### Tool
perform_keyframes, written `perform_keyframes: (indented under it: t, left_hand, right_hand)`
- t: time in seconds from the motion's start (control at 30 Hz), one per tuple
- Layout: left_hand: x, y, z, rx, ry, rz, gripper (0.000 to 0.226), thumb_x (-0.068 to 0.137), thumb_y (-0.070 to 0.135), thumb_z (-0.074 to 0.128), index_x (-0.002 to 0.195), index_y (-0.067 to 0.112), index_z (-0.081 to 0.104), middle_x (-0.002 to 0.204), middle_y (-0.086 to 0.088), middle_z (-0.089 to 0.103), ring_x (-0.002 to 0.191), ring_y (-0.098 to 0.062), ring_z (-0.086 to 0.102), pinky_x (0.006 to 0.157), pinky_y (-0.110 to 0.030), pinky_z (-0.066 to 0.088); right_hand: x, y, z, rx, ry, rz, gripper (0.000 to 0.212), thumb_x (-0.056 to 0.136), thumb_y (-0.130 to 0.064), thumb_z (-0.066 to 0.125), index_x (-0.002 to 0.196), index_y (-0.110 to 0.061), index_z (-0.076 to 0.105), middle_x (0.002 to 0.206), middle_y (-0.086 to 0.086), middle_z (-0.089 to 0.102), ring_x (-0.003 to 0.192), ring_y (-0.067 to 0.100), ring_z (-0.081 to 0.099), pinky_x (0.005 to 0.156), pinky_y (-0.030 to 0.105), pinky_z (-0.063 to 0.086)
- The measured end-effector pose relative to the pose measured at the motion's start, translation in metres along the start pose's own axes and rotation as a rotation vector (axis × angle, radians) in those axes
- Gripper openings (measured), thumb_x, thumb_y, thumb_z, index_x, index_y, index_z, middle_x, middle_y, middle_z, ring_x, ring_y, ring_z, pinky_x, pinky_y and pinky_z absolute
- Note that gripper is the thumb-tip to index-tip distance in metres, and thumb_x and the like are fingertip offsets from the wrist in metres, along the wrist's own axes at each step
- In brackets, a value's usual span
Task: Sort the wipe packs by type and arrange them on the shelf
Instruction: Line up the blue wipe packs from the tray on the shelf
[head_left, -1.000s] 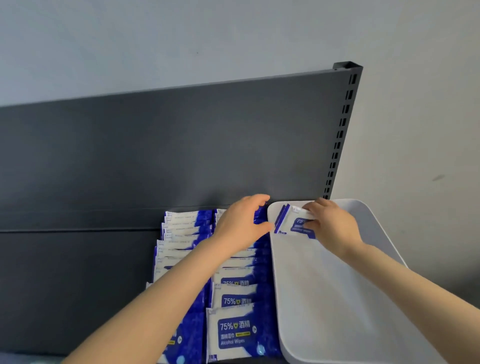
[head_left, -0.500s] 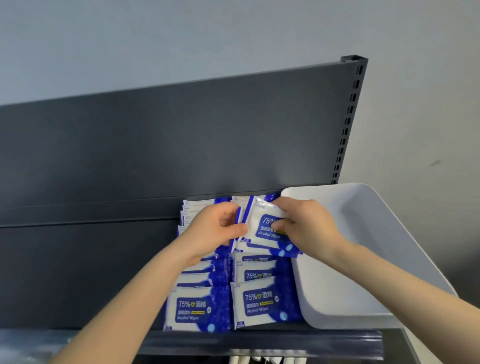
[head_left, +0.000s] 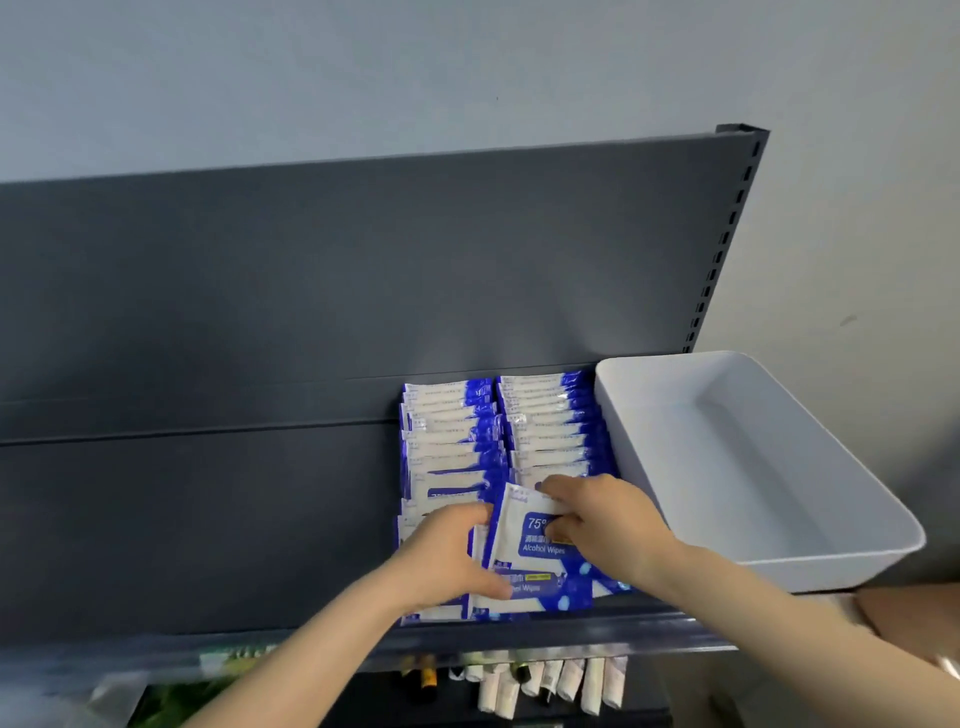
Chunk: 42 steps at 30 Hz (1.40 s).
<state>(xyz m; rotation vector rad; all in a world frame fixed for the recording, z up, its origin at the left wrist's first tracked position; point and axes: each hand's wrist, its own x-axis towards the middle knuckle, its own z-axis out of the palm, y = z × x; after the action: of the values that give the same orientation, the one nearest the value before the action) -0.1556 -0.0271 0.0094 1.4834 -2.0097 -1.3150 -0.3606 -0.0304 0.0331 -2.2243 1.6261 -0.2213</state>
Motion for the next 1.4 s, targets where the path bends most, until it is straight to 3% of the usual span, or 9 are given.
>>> perform_keyframes:
  t: [0.13, 0.3, 0.5, 0.7, 0.9, 1.0, 1.1, 1.3, 1.4]
  left_hand:
    - [-0.006, -0.031, -0.014, 0.043, 0.092, -0.038, 0.047, 0.064, 0.018, 0.086, 0.101, 0.035, 0.062, 0.106, 0.017, 0.065, 0.093, 0.003, 0.063, 0.082, -0.022, 0.055]
    - [-0.010, -0.052, -0.022, 0.215, 0.117, -0.081, 0.030, 0.067, 0.029, 0.084, 0.088, 0.032, 0.062, 0.097, 0.018, 0.066, 0.084, 0.000, 0.064, 0.069, -0.020, 0.054]
    - [-0.003, -0.047, -0.014, 0.390, 0.396, -0.082, 0.027, 0.077, 0.036, 0.074, 0.101, 0.034, 0.061, 0.101, 0.017, 0.063, 0.082, -0.006, 0.059, 0.061, -0.021, 0.046]
    - [-0.013, -0.048, -0.017, 0.659, 0.141, -0.059, 0.029, 0.077, 0.043, 0.072, 0.102, 0.036, 0.060, 0.106, 0.018, 0.063, 0.091, -0.002, 0.056, 0.067, -0.021, 0.044]
    - [-0.022, -0.055, 0.004, 0.621, 0.315, -0.026, 0.058, 0.078, 0.050, 0.070, 0.128, 0.037, 0.045, 0.127, 0.019, 0.048, 0.116, 0.000, 0.046, 0.081, -0.020, 0.048]
    - [-0.026, -0.058, 0.008, 0.493, 0.440, -0.036, 0.035, 0.084, 0.051, 0.063, 0.114, 0.036, 0.053, 0.116, 0.023, 0.047, 0.106, 0.002, 0.049, 0.069, -0.015, 0.046]
    - [-0.026, -0.063, 0.010, 0.329, 0.522, -0.073, 0.021, 0.092, 0.045, 0.056, 0.109, 0.034, 0.062, 0.105, 0.025, 0.048, 0.098, 0.002, 0.054, 0.071, -0.021, 0.054]
    - [-0.020, -0.067, 0.019, 0.614, 0.619, 0.040, 0.031, 0.071, 0.027, 0.080, 0.100, 0.032, 0.070, 0.098, 0.017, 0.061, 0.090, -0.007, 0.058, 0.054, -0.018, 0.046]
    - [-0.022, -0.069, 0.022, 0.631, 0.590, 0.047, 0.029, 0.077, 0.031, 0.076, 0.105, 0.033, 0.070, 0.103, 0.018, 0.061, 0.100, -0.005, 0.056, 0.055, -0.015, 0.045]
  right_hand:
    - [-0.008, 0.016, 0.002, -0.151, 0.010, 0.090, 0.019, 0.090, -0.027, 0.055, 0.108, -0.021, 0.053, 0.111, -0.001, 0.066, 0.099, 0.023, 0.061, 0.079, 0.036, 0.052]
    - [-0.010, 0.028, 0.034, -0.294, -0.182, 0.121, 0.024, 0.087, -0.015, 0.054, 0.110, -0.022, 0.055, 0.116, -0.001, 0.064, 0.103, 0.022, 0.060, 0.083, 0.035, 0.052]
    - [0.013, 0.027, 0.044, -0.349, -0.036, 0.152, 0.026, 0.087, -0.010, 0.051, 0.112, -0.020, 0.050, 0.107, 0.003, 0.065, 0.094, 0.024, 0.063, 0.076, 0.035, 0.055]
    - [0.014, 0.038, 0.045, -0.324, -0.113, 0.121, 0.027, 0.086, -0.012, 0.054, 0.112, -0.020, 0.056, 0.115, 0.000, 0.062, 0.104, 0.023, 0.059, 0.081, 0.039, 0.055]
    - [0.010, 0.039, 0.048, -0.385, -0.080, 0.052, 0.036, 0.085, -0.014, 0.060, 0.119, -0.022, 0.053, 0.118, -0.001, 0.056, 0.108, 0.021, 0.055, 0.081, 0.038, 0.054]
    - [0.009, 0.040, 0.046, -0.354, -0.067, 0.003, 0.040, 0.087, -0.016, 0.061, 0.125, -0.026, 0.051, 0.123, -0.004, 0.055, 0.113, 0.018, 0.053, 0.085, 0.037, 0.054]
    - [0.008, 0.041, 0.046, -0.323, -0.082, -0.027, 0.044, 0.089, -0.019, 0.060, 0.130, -0.029, 0.049, 0.127, -0.006, 0.053, 0.118, 0.016, 0.050, 0.088, 0.035, 0.053]
    - [0.005, 0.043, 0.048, -0.388, 0.034, 0.011, 0.035, 0.086, -0.025, 0.063, 0.119, -0.026, 0.054, 0.119, -0.006, 0.056, 0.109, 0.016, 0.052, 0.083, 0.032, 0.051]
    - [0.004, 0.045, 0.048, -0.399, 0.029, 0.030, 0.030, 0.088, -0.028, 0.062, 0.117, -0.024, 0.055, 0.120, -0.005, 0.056, 0.109, 0.016, 0.053, 0.084, 0.033, 0.053]
